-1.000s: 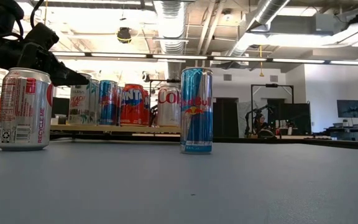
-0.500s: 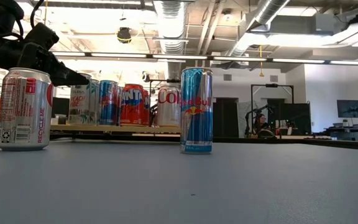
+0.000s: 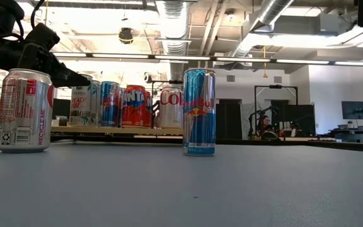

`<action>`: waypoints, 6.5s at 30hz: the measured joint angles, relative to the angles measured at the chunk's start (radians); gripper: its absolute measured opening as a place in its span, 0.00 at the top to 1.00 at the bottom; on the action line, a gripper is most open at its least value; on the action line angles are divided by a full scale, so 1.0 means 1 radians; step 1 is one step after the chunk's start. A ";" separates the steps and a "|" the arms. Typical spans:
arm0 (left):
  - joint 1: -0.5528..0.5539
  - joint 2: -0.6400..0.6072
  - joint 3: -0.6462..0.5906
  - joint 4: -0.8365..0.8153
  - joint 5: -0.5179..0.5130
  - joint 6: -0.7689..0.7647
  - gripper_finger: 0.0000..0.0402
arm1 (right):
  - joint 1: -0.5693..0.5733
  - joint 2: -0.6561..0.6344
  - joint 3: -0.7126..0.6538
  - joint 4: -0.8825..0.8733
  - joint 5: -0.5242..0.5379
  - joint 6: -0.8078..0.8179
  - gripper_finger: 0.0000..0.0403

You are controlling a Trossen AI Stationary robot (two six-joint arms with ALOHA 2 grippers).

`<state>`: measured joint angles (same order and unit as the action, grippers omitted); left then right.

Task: Place canned beverage on shelf
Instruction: Put the white pink soda can on the shelf aligned with the other white pink soda cans

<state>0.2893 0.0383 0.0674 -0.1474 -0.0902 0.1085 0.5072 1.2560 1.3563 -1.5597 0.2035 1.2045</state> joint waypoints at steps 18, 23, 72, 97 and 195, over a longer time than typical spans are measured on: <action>0.000 0.000 0.000 0.000 0.000 0.000 0.44 | 0.003 0.002 0.000 0.078 0.106 -0.035 0.62; 0.000 0.000 0.000 0.000 0.000 0.000 0.44 | 0.016 0.010 0.000 0.292 0.180 -0.204 0.46; -0.011 0.008 0.205 -0.126 0.168 -0.479 0.44 | 0.016 0.008 -0.001 0.497 0.473 -0.547 0.38; -0.395 0.447 0.426 -0.120 -0.073 -0.418 0.52 | 0.006 0.008 0.038 0.401 0.220 -0.344 0.38; -0.418 0.445 0.426 -0.087 -0.014 -0.381 0.52 | -0.224 0.091 -0.047 0.023 -0.204 -0.407 0.38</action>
<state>-0.1287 0.4835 0.4938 -0.2342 -0.1043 -0.2721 0.2830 1.3468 1.3094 -1.5365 -0.0002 0.7979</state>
